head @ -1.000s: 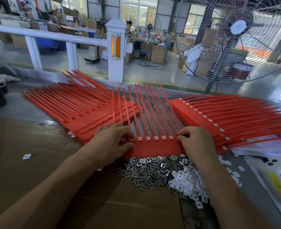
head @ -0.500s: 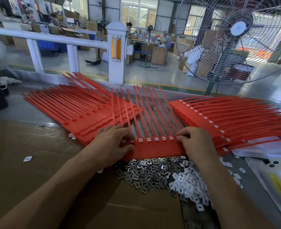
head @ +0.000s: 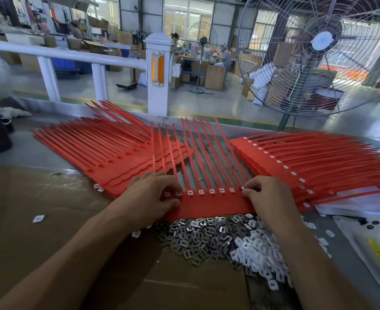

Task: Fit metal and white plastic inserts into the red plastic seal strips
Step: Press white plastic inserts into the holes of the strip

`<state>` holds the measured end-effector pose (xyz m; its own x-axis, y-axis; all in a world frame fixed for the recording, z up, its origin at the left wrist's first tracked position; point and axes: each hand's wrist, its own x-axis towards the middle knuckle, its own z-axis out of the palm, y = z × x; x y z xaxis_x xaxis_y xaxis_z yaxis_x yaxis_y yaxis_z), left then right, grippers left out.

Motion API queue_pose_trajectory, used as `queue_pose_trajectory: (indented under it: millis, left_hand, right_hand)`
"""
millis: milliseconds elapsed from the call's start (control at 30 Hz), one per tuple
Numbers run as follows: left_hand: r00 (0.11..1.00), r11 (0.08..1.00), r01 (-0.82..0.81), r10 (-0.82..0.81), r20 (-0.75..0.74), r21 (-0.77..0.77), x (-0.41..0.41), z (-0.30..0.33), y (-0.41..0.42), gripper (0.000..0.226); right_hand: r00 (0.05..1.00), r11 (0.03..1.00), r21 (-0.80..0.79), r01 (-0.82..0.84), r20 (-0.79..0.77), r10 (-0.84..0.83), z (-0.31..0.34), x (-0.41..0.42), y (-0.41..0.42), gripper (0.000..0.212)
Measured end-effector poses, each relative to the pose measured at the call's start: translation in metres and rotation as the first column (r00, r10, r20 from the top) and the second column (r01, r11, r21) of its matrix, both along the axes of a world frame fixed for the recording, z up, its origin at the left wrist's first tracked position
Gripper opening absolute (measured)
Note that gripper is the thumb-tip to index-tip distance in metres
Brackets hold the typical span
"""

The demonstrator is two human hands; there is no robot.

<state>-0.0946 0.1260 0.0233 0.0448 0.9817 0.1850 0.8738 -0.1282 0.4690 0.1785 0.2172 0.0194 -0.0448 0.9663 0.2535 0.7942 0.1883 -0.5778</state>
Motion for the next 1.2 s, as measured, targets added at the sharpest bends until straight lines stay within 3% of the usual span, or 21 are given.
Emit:
queue_pose_trajectory:
  millis: [600, 900, 1200]
  left_hand:
    - [1.0, 1.0, 0.008, -0.008, -0.002, -0.009, -0.002, 0.001, -0.001, 0.026]
    - [1.0, 1.0, 0.0, 0.0, -0.008, 0.006, -0.002, 0.0, 0.0, 0.024]
    - [1.0, 1.0, 0.01, -0.01, 0.0, 0.008, -0.002, 0.0, -0.001, 0.024]
  right_hand:
    - [0.996, 1.0, 0.005, -0.023, -0.087, 0.024, 0.001, 0.004, -0.004, 0.006]
    - [0.999, 0.998, 0.05, -0.03, 0.035, 0.028, 0.002, -0.006, 0.0, 0.01]
    - [0.995, 0.999, -0.039, -0.033, -0.097, 0.029, 0.011, 0.017, -0.001, 0.014]
